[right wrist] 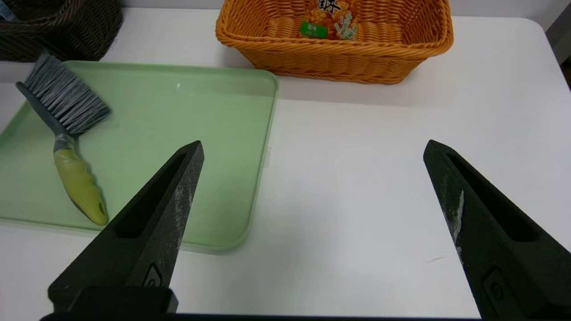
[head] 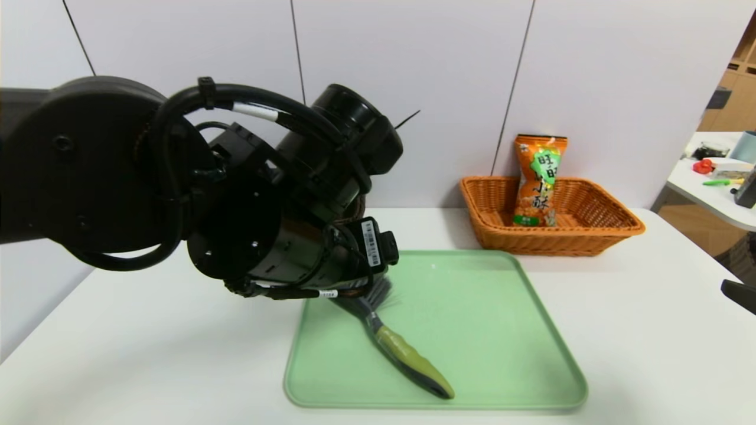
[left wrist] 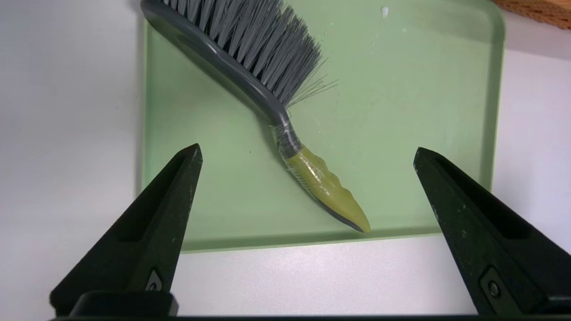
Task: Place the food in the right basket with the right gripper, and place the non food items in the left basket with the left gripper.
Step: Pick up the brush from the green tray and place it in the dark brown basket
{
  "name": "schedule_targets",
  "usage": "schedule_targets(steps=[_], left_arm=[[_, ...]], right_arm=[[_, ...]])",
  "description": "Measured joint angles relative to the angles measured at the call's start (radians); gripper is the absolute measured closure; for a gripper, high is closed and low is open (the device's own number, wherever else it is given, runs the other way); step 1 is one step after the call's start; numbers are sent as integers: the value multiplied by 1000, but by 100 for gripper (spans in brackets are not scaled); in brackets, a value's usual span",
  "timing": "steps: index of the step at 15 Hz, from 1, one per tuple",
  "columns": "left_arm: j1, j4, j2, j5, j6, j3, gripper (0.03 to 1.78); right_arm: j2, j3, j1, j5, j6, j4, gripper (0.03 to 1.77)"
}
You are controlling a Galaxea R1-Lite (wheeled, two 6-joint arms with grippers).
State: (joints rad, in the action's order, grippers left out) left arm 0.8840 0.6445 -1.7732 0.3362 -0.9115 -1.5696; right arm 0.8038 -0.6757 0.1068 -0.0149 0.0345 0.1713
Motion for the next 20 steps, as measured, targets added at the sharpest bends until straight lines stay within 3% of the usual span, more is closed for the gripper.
schedule_targets(steps=[3,12,20], left_arm=[[14,3,-50,0,-48,1,12],[9,44,-236,1,-54,-99,12],[-10,64,-346,1,-57,-191,12]], right_arm=[[-17,26,0,0,4,0,10],[-33,36,-2,14,32,17,10],[-28,-16,-8,25,27,230,10]])
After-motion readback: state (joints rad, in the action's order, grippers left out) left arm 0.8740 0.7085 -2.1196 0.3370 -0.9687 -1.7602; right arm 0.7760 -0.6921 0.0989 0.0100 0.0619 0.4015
